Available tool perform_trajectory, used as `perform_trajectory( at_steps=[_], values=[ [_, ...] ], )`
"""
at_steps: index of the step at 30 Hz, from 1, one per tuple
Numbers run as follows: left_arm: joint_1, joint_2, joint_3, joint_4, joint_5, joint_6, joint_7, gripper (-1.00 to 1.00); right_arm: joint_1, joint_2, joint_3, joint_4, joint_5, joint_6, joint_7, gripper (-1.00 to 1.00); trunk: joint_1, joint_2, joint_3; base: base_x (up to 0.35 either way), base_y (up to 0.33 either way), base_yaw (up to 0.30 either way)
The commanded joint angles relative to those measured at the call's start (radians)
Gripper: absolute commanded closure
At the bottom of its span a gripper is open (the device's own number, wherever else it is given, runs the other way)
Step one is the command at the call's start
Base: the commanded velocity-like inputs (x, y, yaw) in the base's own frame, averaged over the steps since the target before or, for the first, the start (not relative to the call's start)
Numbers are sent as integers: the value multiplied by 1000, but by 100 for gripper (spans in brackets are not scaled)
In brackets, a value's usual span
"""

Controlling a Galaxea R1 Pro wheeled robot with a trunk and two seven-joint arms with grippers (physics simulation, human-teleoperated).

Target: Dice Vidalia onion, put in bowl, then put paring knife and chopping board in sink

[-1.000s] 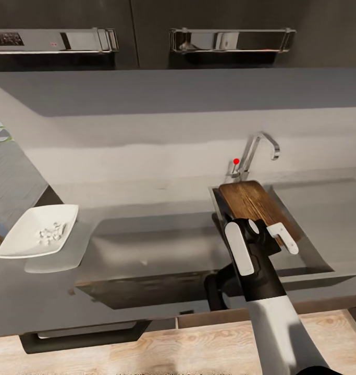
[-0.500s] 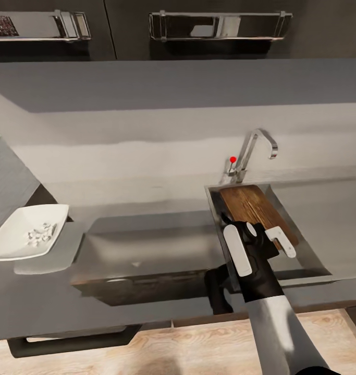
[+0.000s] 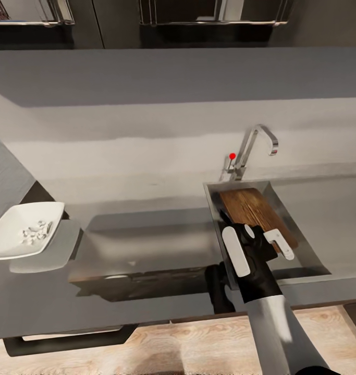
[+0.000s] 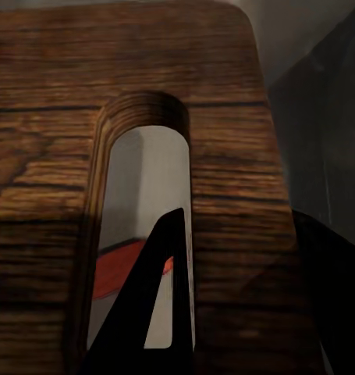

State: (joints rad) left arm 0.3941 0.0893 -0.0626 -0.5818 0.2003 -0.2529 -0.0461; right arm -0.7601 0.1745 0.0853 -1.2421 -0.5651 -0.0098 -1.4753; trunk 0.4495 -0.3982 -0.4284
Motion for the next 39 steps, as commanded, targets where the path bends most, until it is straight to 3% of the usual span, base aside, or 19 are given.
perform_trajectory(
  at_steps=[1,26,32,39],
  values=[
    [0,1,-5,-1,10,-2,-1,-100,-1,0,1,0,-3,-2,-3,100,1,-2,-3,0,0,0],
    [1,1,-5,5,10,-2,-1,-100,-1,0,1,7,-5,-2,-2,100,1,-2,-43,0,0,0],
    [0,1,-5,5,10,-2,-1,-100,-1,0,1,7,-41,-2,-3,100,1,-2,-44,0,0,0],
    [1,1,-5,5,10,-2,0,-100,-1,0,1,7,-49,-3,-3,100,1,-2,-44,0,0,0]
  ],
)
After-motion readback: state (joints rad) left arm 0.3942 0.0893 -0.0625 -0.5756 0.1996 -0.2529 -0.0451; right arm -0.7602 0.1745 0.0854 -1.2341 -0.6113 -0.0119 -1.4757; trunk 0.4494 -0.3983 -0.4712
